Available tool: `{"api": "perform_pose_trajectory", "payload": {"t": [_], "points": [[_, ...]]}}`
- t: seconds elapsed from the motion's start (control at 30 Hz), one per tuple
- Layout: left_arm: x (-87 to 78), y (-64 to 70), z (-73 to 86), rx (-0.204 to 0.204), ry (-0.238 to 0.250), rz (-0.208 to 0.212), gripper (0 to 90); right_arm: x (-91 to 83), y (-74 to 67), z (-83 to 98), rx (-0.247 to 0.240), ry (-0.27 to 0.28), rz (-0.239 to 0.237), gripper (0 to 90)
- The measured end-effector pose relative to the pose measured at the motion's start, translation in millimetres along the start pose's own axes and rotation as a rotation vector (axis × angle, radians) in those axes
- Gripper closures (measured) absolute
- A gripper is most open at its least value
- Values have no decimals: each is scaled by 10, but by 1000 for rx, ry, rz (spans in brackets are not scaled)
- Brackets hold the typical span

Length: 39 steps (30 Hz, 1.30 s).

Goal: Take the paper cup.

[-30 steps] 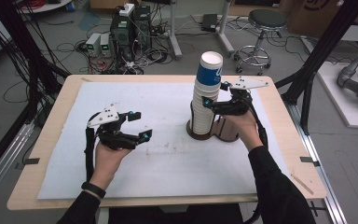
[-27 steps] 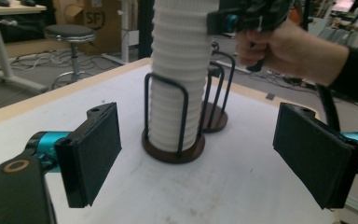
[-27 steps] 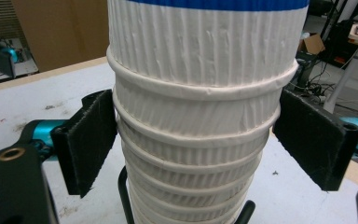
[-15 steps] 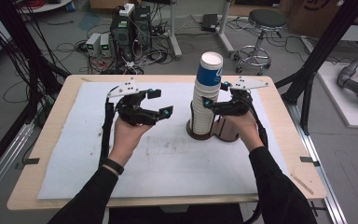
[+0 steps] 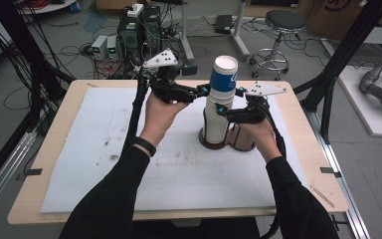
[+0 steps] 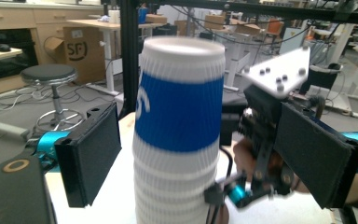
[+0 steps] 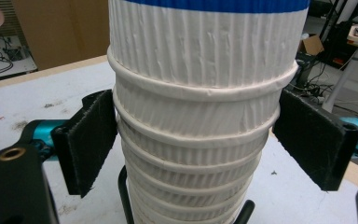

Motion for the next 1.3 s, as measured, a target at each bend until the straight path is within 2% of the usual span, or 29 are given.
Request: {"api": "perform_pose_trajectory", "payload": {"t": [0.27, 0.43, 0.6, 0.73, 0.77, 0.83, 1.03, 1.3], "points": [[285, -82, -164, -31, 7, 31, 150, -8, 2, 0, -2, -1, -3, 146], [455, -115, -208, -33, -9, 48, 151, -2, 3, -1, -6, 3, -1, 146], [556, -151, -223, -42, -15, 51, 163, -5, 4, 1, -5, 0, -4, 146], [594, -168, -229, -38, -19, 55, 201, -8, 4, 1, -6, -1, -3, 146], [595, -174, -230, -33, -21, 59, 260, -10, 3, 1, -6, 0, -4, 146], [604, -170, -238, -32, -15, 64, 280, -10, 4, 1, -5, -1, -3, 146], [612, -160, -263, -6, -31, 57, 294, -16, 9, 2, -1, -2, -2, 147], [552, -162, -368, 11, -6, 39, 297, -15, -3, 2, -6, -3, -3, 147]]}}
Point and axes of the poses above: each handheld gripper's, and its own axes: x roughly forward along the jaws, z roughly out of its underside, y roughly to its right, the point moved 5 cm from there along x, roughly forward along the jaws, and after that the axes turned 10 degrees about x, right-handed, at the moved point
